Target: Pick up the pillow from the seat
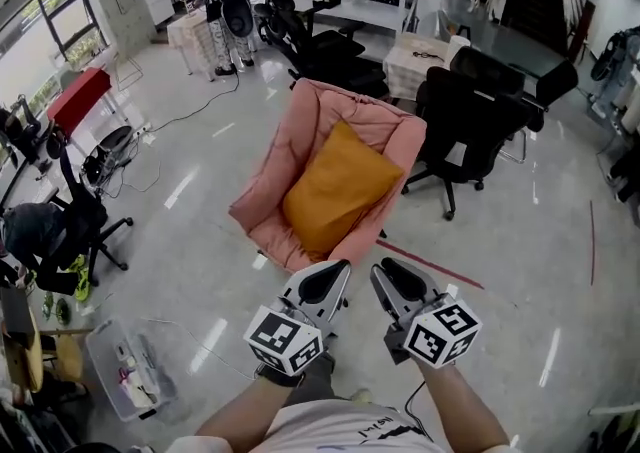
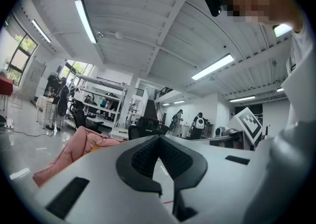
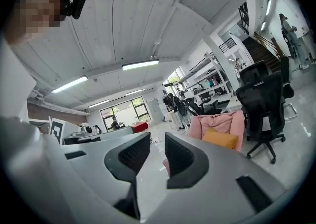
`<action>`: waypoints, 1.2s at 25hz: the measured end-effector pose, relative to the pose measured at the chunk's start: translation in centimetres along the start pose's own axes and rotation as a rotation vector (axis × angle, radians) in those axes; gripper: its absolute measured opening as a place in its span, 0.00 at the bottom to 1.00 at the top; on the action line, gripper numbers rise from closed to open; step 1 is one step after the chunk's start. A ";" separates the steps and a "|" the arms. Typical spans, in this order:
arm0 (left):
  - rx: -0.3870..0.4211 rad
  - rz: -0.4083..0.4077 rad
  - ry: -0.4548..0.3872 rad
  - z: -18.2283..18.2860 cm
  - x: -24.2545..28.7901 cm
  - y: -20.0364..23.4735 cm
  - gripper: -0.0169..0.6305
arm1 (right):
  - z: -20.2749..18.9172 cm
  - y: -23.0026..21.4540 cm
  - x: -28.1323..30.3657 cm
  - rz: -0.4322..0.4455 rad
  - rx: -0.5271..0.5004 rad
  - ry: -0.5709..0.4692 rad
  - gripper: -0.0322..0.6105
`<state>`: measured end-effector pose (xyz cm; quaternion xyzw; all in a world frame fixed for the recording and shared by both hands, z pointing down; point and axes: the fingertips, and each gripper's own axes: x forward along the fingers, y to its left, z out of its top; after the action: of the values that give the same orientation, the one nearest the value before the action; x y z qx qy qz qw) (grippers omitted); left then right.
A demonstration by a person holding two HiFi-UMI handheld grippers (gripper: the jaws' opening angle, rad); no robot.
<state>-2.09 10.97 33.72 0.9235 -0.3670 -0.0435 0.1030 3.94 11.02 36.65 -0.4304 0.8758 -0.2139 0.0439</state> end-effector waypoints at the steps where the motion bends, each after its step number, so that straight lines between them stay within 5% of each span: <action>1: 0.002 -0.004 0.005 0.1 0.8 1.5 0.04 | 0.0 -0.6 1.6 -0.007 0.003 0.005 0.18; 11: -0.013 -0.102 0.045 -0.1 9.2 13.5 0.04 | 1.3 -7.8 13.7 -0.123 0.065 0.007 0.22; 22: -0.034 -0.162 0.092 -2.9 17.5 18.9 0.04 | 1.1 -17.5 19.4 -0.256 0.136 0.022 0.23; 30: -0.032 -0.133 0.129 -6.3 26.0 22.5 0.04 | -1.7 -29.5 23.3 -0.295 0.240 0.086 0.28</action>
<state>2.76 -21.87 44.73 0.9450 -0.2965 0.0034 0.1377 10.61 -22.24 52.80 -0.5365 0.7724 -0.3390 0.0256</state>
